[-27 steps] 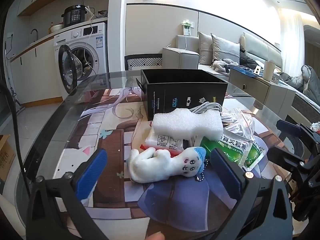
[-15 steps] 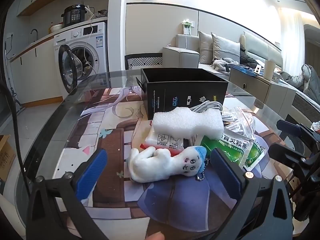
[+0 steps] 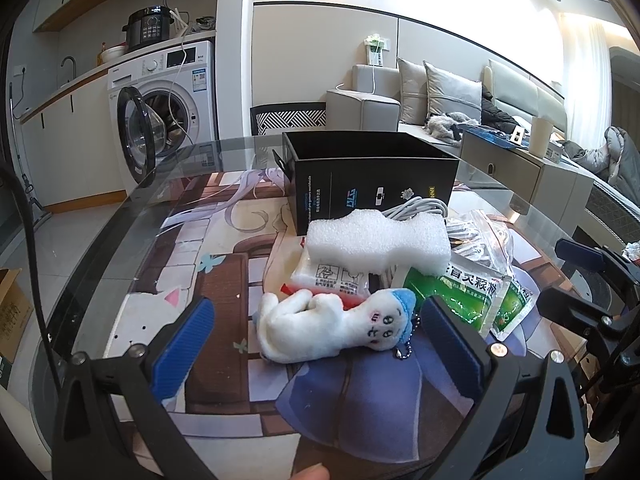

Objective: Organize soft objects

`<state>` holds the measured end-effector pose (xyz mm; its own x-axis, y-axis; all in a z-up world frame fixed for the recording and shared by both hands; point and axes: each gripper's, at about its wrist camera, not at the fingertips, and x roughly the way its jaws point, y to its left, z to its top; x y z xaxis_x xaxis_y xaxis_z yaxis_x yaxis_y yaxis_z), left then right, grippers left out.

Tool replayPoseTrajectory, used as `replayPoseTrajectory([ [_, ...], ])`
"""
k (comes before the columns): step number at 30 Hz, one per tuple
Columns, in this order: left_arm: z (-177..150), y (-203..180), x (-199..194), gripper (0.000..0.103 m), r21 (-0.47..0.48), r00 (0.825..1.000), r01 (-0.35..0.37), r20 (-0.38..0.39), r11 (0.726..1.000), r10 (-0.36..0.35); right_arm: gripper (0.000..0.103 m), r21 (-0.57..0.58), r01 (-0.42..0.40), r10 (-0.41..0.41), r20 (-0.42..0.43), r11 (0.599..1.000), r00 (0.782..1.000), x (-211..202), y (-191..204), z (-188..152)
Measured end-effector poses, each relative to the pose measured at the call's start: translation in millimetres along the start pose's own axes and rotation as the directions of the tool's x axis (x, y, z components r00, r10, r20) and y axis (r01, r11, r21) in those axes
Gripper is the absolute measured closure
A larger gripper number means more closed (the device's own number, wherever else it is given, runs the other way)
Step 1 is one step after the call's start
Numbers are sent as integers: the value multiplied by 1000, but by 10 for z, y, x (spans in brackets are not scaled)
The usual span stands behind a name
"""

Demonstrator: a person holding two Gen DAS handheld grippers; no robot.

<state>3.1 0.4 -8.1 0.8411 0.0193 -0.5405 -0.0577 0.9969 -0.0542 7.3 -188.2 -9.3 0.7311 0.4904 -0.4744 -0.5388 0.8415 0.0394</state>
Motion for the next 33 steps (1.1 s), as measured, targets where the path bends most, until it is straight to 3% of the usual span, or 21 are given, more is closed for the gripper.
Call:
replayPoseTrajectory([
  [13, -6, -18, 29, 0, 2, 1000, -3, -11, 1000, 3, 0, -3, -4, 4, 40, 1000, 999, 19, -32, -8],
  [21, 3, -7, 68, 0, 3, 999, -5, -31, 1000, 5, 0, 11, -10, 10, -15, 1000, 1000, 61, -40, -14],
  [33, 15, -35, 105, 0, 16, 998, 2, -62, 1000, -1, 0, 17, -13, 13, -10, 1000, 1000, 77, -43, -12],
])
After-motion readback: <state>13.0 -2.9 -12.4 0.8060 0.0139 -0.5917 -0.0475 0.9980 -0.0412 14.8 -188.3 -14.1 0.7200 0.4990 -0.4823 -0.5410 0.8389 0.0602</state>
